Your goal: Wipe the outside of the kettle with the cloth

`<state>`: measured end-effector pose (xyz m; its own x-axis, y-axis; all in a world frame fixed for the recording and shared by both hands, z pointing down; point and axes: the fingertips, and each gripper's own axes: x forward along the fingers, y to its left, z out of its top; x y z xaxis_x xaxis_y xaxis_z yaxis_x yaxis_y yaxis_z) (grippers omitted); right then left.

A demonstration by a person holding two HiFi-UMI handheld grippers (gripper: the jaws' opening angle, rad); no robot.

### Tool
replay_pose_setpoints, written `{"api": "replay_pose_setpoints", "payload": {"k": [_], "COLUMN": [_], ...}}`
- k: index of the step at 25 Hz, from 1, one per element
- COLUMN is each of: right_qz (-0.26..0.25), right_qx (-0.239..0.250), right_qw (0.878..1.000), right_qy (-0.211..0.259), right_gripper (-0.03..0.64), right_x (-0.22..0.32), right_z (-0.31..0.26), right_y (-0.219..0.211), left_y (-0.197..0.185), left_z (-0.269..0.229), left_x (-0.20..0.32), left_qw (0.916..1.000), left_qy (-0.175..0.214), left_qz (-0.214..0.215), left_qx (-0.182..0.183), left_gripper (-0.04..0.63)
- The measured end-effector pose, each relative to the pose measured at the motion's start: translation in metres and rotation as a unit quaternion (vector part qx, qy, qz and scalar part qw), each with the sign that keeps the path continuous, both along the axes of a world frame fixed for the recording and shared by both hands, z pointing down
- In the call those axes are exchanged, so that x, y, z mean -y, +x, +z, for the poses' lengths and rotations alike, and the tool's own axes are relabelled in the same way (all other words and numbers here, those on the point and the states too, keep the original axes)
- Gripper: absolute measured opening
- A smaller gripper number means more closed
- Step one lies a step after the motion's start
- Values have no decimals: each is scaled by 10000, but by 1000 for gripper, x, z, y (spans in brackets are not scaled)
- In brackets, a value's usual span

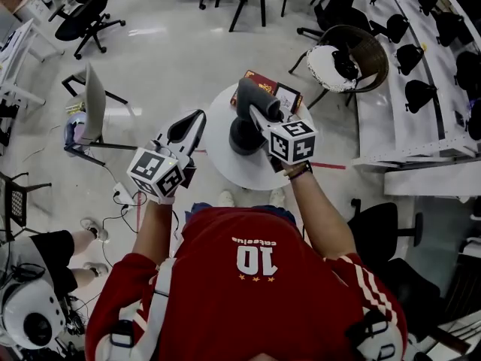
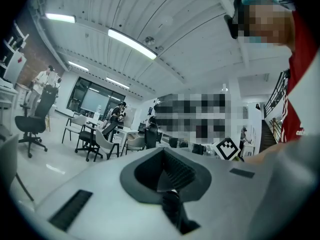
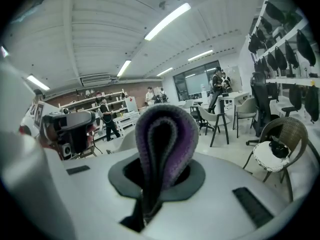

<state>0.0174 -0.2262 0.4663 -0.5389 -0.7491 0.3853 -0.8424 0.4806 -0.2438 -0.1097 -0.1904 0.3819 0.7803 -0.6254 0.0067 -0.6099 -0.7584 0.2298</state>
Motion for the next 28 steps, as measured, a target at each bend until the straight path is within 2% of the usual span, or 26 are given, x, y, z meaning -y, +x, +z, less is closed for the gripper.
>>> {"api": "replay_pose_setpoints", "payload": {"k": [9, 14, 28], "right_qz": [-88, -260, -1104], "right_qx": [111, 25, 0], "right_qw": [9999, 9996, 9912], "right_qy": [23, -78, -727], "right_gripper": [44, 44, 44], "right_x": [19, 30, 32], "right_z": [-4, 11, 87], "right_y": [57, 76, 62], "left_y": [25, 34, 34], "left_z": [-3, -4, 7], "left_x": [-3, -8, -28], "left_qw": [9986, 9964, 9858], "left_qy": [-44, -59, -248], "left_qz": [-523, -845, -1643], "left_qx": [53, 84, 256], "left_gripper": [8, 8, 8]}}
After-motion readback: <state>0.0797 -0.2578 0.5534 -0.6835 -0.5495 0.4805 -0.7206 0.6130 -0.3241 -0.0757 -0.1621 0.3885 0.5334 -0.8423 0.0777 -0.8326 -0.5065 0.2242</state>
